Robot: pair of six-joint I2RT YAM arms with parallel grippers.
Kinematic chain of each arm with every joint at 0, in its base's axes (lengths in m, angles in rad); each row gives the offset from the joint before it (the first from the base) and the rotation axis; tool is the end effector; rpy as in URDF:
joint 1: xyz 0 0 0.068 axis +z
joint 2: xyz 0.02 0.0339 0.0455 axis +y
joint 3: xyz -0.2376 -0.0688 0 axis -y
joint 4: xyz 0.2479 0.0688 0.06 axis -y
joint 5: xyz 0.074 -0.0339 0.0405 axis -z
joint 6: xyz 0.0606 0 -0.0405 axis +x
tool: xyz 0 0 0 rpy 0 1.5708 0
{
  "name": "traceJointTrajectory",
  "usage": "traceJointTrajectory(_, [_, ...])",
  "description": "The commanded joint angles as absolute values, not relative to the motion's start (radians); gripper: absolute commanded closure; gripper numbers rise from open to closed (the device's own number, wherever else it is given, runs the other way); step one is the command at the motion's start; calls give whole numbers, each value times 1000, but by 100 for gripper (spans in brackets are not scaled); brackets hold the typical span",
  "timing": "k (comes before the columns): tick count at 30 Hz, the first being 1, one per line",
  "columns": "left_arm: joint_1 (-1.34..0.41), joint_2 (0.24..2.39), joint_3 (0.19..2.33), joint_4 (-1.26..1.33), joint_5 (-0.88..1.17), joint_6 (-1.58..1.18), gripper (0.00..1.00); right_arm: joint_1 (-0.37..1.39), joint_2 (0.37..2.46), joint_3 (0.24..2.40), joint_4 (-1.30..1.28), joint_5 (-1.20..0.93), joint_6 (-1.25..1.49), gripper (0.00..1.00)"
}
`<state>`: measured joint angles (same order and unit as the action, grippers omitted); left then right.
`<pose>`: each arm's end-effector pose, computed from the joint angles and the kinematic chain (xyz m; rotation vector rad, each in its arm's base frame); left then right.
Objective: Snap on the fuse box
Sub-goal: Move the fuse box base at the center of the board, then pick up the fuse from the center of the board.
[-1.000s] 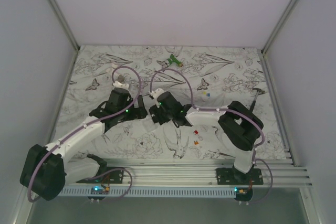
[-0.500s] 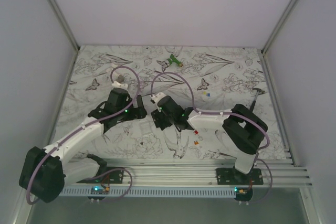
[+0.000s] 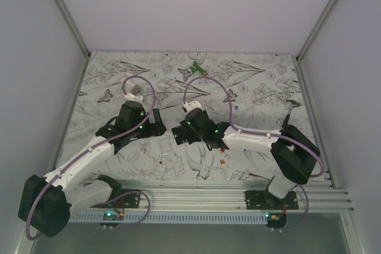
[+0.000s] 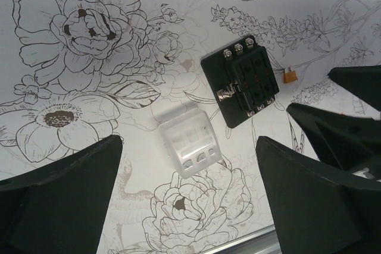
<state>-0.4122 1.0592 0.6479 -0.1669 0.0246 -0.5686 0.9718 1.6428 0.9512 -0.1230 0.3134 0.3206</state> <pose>0.2446 -0.1086 0.2030 -0.1579 2.2035 -0.5874 0.2165 0.2840 0.1428 -0.6109 2.2697 0.2652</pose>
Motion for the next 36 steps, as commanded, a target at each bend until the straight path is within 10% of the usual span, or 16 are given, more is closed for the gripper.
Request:
traceJointTrajectory(1, [-401, 1031, 623, -210, 8, -571, 0, 969, 1624, 910, -171, 483, 474, 34])
traceJointTrajectory(36, [-397, 1066, 634, -213, 43, -572, 0, 969, 1782, 929, -82, 516, 588, 60])
